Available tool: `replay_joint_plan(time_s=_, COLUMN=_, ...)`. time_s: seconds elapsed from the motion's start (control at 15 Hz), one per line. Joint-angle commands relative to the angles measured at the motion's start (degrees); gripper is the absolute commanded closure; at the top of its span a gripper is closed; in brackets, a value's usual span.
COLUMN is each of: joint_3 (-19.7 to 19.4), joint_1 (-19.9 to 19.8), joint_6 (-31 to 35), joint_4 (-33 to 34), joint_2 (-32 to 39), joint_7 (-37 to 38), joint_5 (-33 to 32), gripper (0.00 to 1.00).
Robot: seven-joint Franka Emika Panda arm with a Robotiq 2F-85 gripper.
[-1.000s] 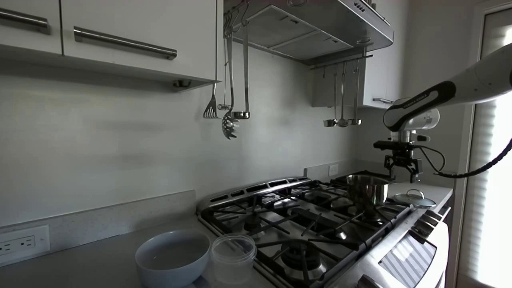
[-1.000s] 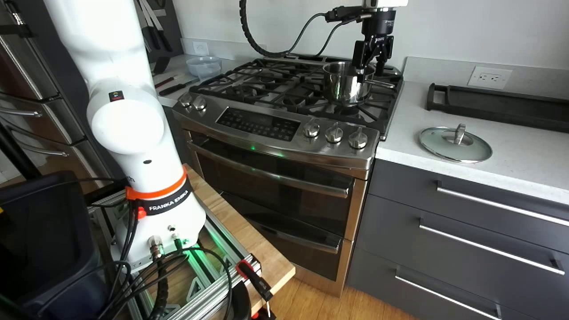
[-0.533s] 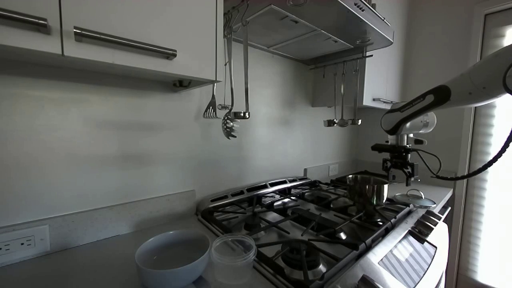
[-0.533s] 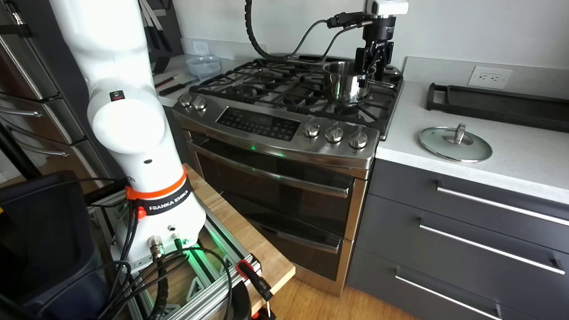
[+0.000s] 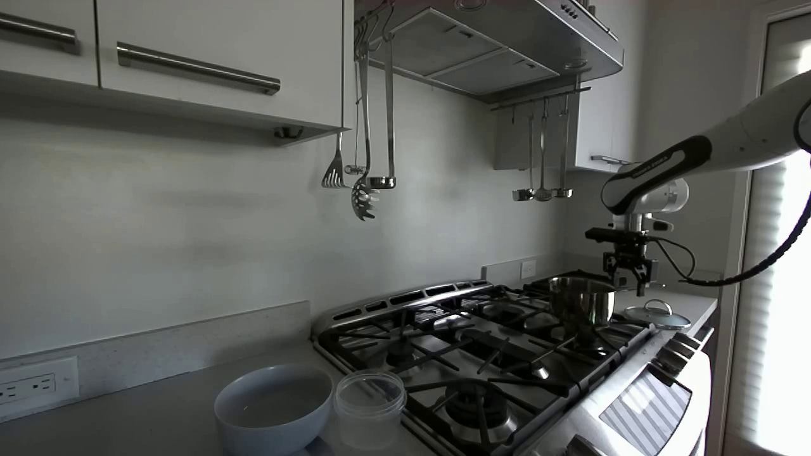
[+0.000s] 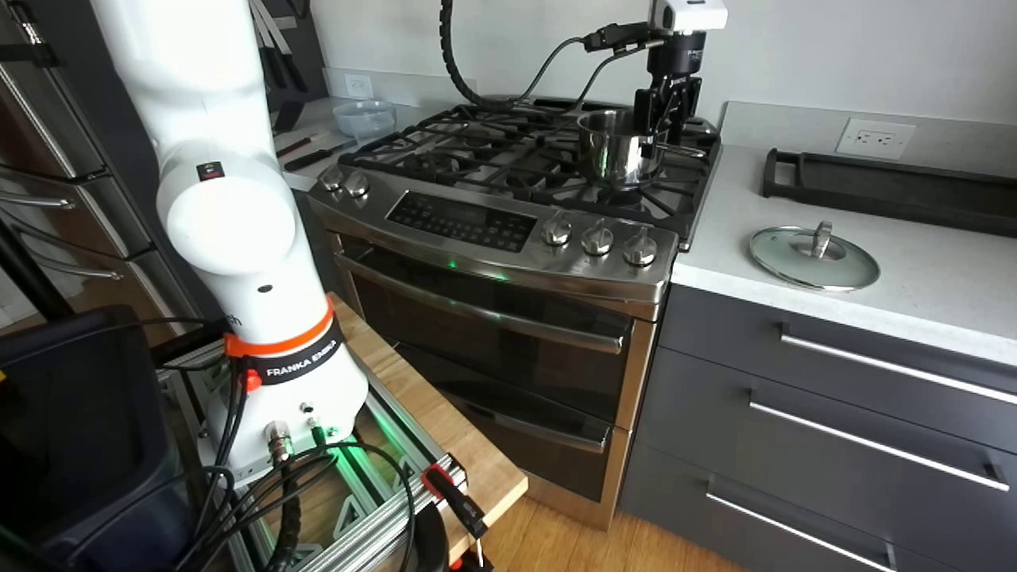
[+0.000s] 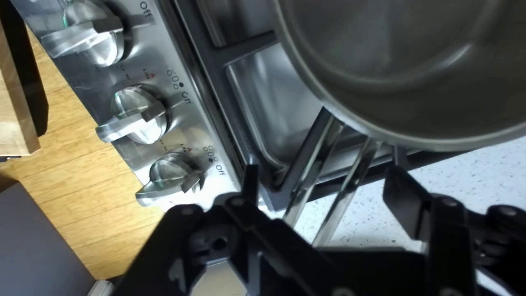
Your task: Slide the silver pot to the left side of the job of the stove
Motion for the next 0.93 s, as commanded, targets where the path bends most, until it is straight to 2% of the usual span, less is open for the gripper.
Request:
replay_joint_plan(time_s=0.0, joint_3=-1.08, joint_1=0.87, joint_6=0.67, joint_4=0.74, joint_2=0.61, joint_7=-0.22, joint_5=1.93, gripper=0.29)
replay_joint_plan(time_s=0.07, joint_3=-1.09, joint_1=0.88, joint_6=0.68, joint_4=0.8, joint_2=0.61, joint_7=-0.24, joint_5=2.15, gripper=0.39)
replay_joint_plan(time_s=0.2, joint_3=-1.14, joint_1=0.93, joint_6=0.66, joint_4=1.01, joint_2=0.65, joint_7=-0.26, joint_5=2.47, gripper=0.4)
replay_joint_plan(time_s=0.27, joint_3=-1.17, joint_1=0.93, joint_6=0.64, joint_4=1.11, joint_2=0.68, joint_7=-0.29, joint_5=2.56, gripper=0.46)
replay_joint_plan(time_s=0.33, joint_3=-1.21, joint_1=0.94, joint_6=0.6, joint_4=1.24, joint_2=0.77, joint_7=-0.17, joint_5=2.55, gripper=0.43)
replay_joint_plan(time_s=0.47, joint_3=-1.27, joint_1=0.93, joint_6=0.58, joint_4=1.35, joint_2=0.83, joint_7=-0.21, joint_5=2.77, gripper=0.45)
replay_joint_plan(time_s=0.67, joint_3=-1.35, joint_1=0.95, joint_6=0.53, joint_4=1.48, joint_2=0.97, joint_7=-0.12, joint_5=2.77, gripper=0.54)
replay_joint_plan(time_s=0.8, joint_3=-1.38, joint_1=0.95, joint_6=0.46, joint_4=1.6, joint_2=1.11, joint_7=-0.18, joint_5=2.81, gripper=0.56)
replay_joint_plan(time_s=0.87, joint_3=-1.39, joint_1=0.95, joint_6=0.42, joint_4=1.67, joint_2=1.15, joint_7=-0.23, joint_5=2.87, gripper=0.65)
